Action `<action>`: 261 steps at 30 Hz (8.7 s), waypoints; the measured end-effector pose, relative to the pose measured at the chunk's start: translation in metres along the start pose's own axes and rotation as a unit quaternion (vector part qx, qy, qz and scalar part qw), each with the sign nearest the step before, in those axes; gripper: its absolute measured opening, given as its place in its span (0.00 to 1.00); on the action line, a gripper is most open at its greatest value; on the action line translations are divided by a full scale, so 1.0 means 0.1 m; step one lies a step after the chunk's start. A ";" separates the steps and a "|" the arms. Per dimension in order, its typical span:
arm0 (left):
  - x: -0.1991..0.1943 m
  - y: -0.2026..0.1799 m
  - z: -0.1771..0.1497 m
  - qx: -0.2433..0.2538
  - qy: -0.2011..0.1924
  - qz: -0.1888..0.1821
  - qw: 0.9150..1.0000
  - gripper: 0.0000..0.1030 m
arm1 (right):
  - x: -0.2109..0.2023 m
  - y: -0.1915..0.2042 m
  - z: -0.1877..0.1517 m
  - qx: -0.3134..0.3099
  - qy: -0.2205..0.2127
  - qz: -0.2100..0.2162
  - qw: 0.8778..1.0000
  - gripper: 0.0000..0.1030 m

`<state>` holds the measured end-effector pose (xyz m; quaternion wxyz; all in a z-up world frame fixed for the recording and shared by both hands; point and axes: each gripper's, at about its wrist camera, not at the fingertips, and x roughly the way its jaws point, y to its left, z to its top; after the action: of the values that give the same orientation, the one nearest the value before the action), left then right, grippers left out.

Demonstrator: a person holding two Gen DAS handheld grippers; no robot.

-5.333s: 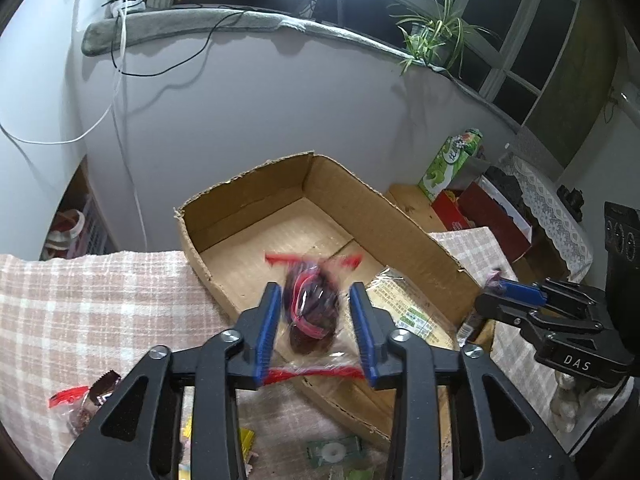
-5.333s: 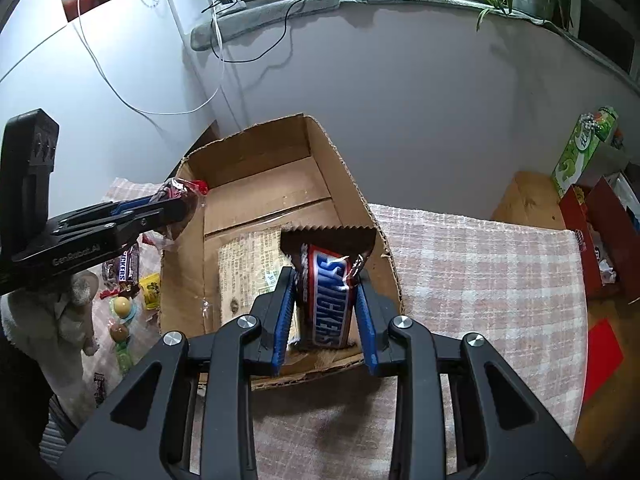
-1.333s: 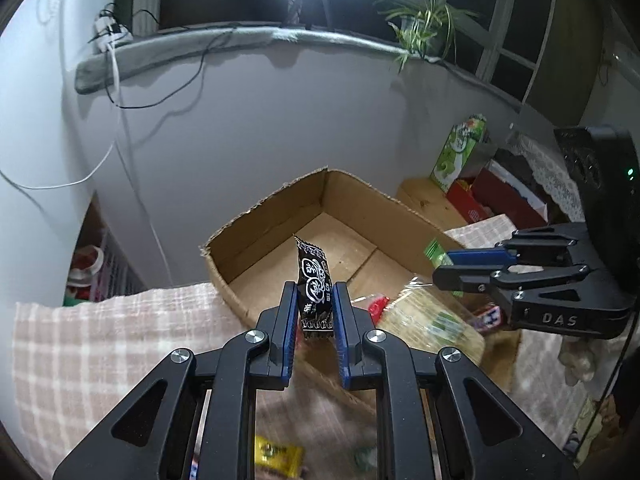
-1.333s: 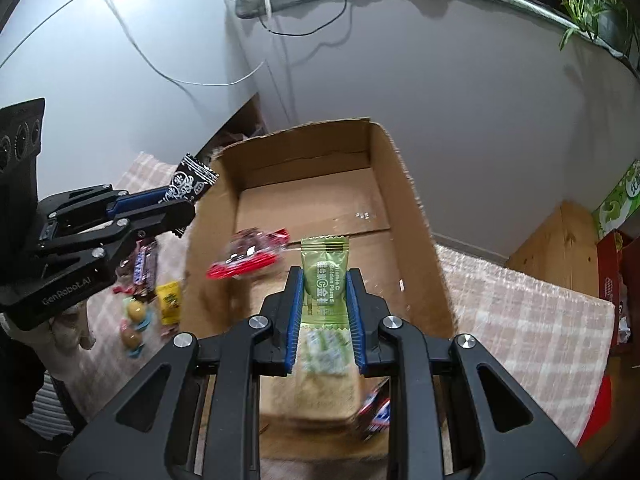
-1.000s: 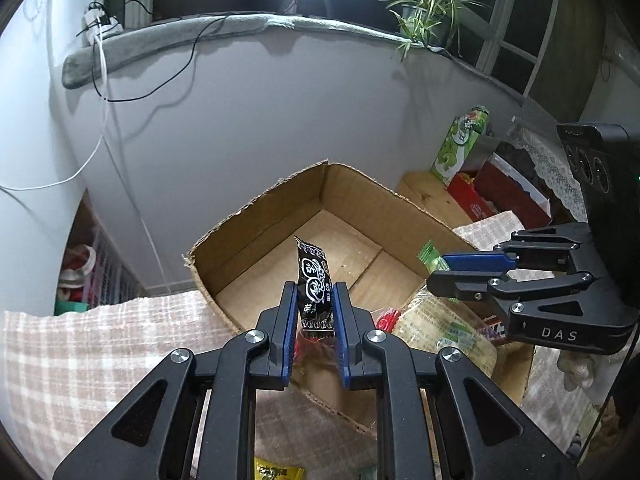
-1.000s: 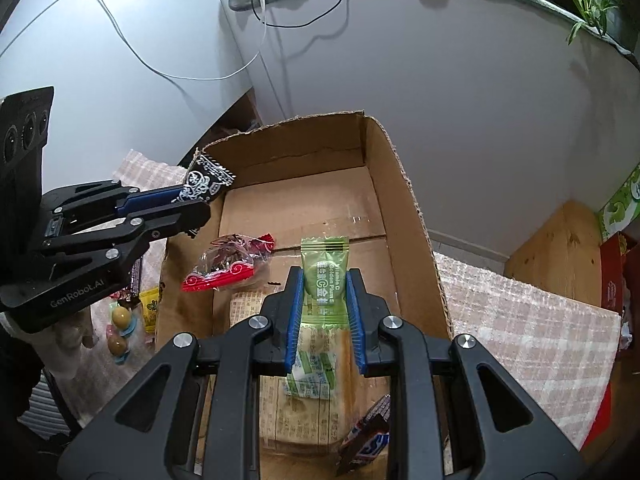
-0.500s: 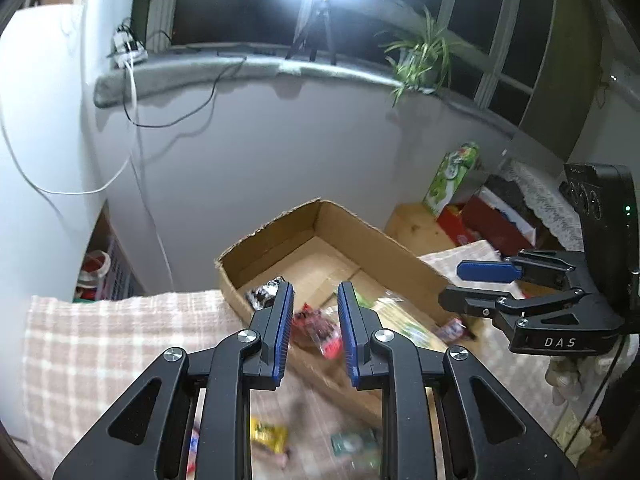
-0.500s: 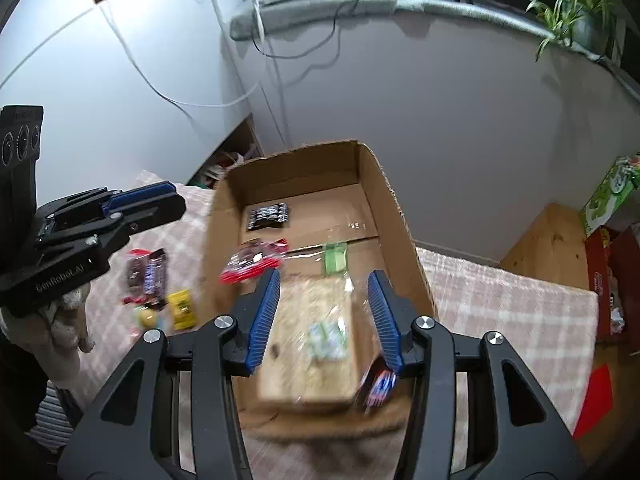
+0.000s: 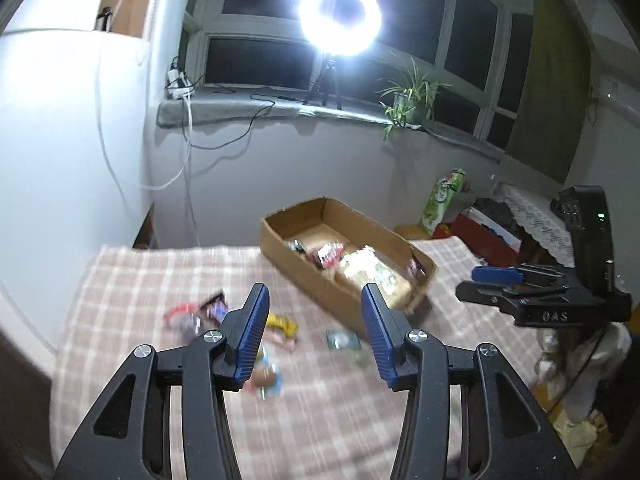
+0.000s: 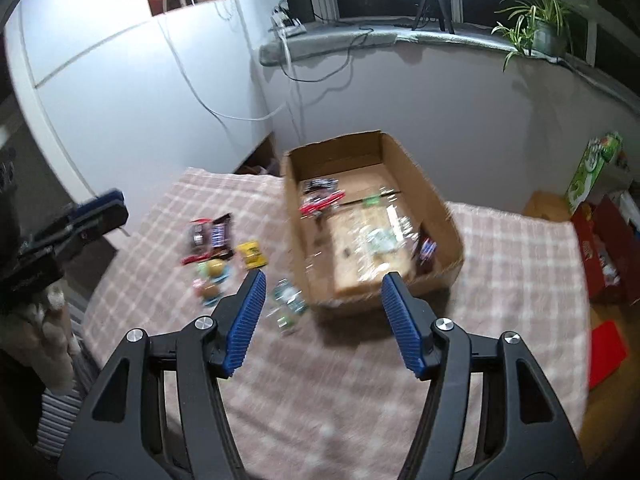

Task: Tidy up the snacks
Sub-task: 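Pull both grippers back from the box toward the remaining snacks, then move the left gripper to the red-tied clear candy bag while the right gripper approaches the yellow packet, then close the left gripper on the candy bag while the right gripper grasps the yellow packet, then carry both items over the box and open both grippers to drop them, then pull both grippers back from the box toward the remaining snacks, then move the left gripper to the round yellow candy while the right gripper approaches the green candy, then close the left gripper on the yellow candy while the right gripper grasps the green candy, then carry both candies over the box and open both grippers to release them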

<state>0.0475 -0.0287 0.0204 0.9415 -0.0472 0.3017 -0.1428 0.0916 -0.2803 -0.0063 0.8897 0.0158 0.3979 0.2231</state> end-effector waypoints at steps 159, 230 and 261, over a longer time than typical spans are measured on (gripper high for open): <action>1.45 0.32 0.55 -0.145 0.213 -0.035 0.966 0.34 | 0.82 -0.75 0.81 0.081 0.120 -0.034 0.989 0.47; 1.54 0.88 -0.44 -0.133 0.273 0.044 0.952 0.25 | 1.86 0.35 -0.14 -0.010 0.265 -0.001 0.964 0.14; 1.18 0.82 -0.15 -0.151 0.234 0.017 0.960 0.25 | 1.21 0.27 0.17 0.012 0.204 0.018 0.979 0.09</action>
<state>0.1498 0.0143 -0.0719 0.8289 -0.1491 0.5321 -0.0869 0.1638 -0.2039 -0.0734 0.7852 -0.0120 0.5737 0.2326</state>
